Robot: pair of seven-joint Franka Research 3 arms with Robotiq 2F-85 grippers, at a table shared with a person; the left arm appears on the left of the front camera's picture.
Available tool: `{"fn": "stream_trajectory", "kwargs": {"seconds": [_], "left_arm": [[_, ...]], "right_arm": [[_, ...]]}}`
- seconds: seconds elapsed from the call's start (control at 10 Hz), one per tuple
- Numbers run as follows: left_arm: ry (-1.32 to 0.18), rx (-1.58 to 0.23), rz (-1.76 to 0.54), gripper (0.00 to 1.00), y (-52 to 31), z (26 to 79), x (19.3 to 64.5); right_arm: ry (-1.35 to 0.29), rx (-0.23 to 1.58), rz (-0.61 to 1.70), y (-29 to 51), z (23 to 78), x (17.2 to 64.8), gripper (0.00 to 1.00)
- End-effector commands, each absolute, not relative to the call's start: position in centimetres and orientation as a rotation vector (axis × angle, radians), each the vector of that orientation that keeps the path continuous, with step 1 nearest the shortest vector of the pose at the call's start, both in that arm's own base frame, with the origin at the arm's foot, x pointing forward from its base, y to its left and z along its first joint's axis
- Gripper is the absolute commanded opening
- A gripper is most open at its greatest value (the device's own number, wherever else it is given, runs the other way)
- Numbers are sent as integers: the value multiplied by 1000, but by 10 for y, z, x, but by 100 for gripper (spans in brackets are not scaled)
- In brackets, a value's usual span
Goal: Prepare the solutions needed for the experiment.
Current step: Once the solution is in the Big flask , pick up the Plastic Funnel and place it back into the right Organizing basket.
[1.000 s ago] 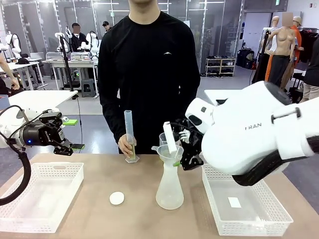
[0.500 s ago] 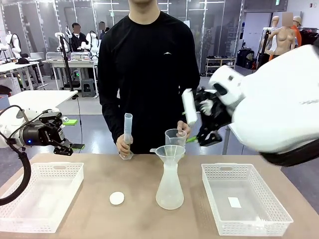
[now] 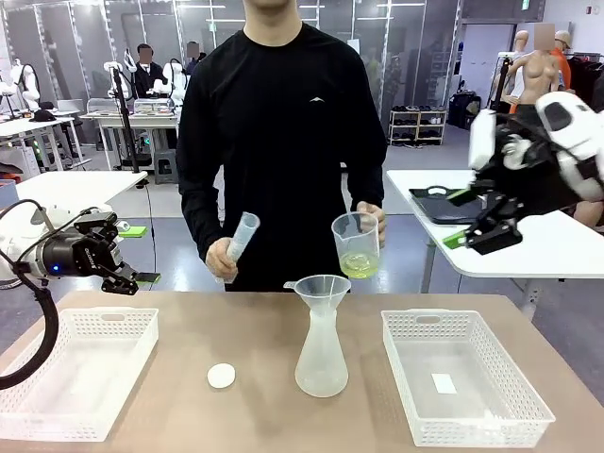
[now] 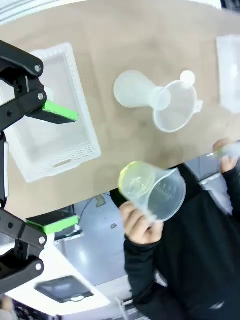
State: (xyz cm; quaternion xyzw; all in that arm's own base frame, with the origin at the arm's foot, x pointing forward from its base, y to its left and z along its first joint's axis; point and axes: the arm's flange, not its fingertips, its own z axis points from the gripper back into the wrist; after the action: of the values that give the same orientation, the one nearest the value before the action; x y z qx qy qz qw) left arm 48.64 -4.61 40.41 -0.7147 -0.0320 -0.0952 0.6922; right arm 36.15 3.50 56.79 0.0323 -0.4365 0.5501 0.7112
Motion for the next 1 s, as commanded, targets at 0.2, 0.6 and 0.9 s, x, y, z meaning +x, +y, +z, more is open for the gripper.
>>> {"fn": "stream_trajectory", "kwargs": {"seconds": [0.2, 0.6, 0.9], "left_arm": [[-71, -1601, -219, 100, -47, 406, 485], [-71, -1601, -219, 100, -47, 406, 485], [-71, -1601, -219, 100, -47, 406, 485]], "right_arm": [[-938, 372, 827, 17, 505, 338, 88], [-909, 297, 925, 3, 545, 370, 88], [-915, 316, 904, 6, 544, 371, 88]]}}
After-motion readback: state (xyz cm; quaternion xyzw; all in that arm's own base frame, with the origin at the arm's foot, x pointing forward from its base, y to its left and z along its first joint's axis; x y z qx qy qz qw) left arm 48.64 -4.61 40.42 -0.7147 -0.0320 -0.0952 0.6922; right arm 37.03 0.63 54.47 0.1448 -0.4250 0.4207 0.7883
